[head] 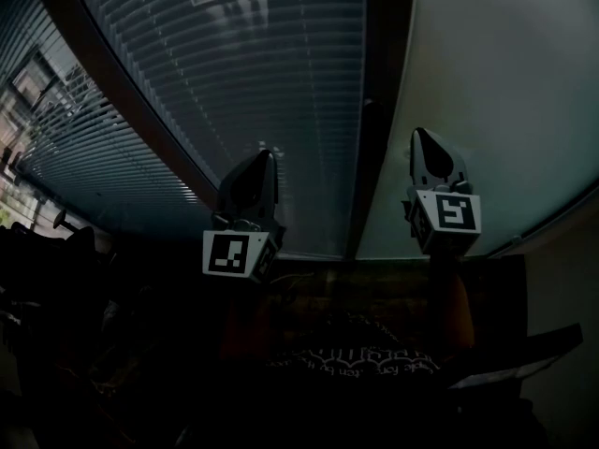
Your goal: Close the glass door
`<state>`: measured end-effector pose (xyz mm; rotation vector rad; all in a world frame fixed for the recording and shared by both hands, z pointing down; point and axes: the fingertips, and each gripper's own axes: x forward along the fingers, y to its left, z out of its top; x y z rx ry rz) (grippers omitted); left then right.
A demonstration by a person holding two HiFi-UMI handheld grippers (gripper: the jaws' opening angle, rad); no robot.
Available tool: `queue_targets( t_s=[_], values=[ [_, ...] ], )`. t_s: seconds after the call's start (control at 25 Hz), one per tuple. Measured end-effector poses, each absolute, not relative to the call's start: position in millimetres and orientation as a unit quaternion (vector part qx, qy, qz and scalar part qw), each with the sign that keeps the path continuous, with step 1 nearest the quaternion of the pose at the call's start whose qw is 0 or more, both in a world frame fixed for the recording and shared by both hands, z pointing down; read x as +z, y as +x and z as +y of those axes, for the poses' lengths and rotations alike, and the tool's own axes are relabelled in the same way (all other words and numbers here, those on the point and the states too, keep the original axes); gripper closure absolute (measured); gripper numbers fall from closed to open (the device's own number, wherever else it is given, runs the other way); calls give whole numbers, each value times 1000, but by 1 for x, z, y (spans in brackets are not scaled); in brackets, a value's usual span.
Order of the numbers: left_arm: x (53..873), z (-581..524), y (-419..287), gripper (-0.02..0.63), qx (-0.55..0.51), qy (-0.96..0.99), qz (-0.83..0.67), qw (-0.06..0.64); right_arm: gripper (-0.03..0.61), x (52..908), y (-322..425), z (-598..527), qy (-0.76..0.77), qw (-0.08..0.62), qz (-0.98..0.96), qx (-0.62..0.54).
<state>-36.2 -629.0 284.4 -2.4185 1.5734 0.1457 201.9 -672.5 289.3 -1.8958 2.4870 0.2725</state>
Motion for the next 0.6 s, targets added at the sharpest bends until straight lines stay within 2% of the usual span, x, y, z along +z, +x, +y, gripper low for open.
queue_targets(
  t_s=[0.6],
  values=[
    [279, -624, -43, 612, 52, -828, 545, 126, 575, 279, 197, -663, -597, 15, 798, 81]
  ],
)
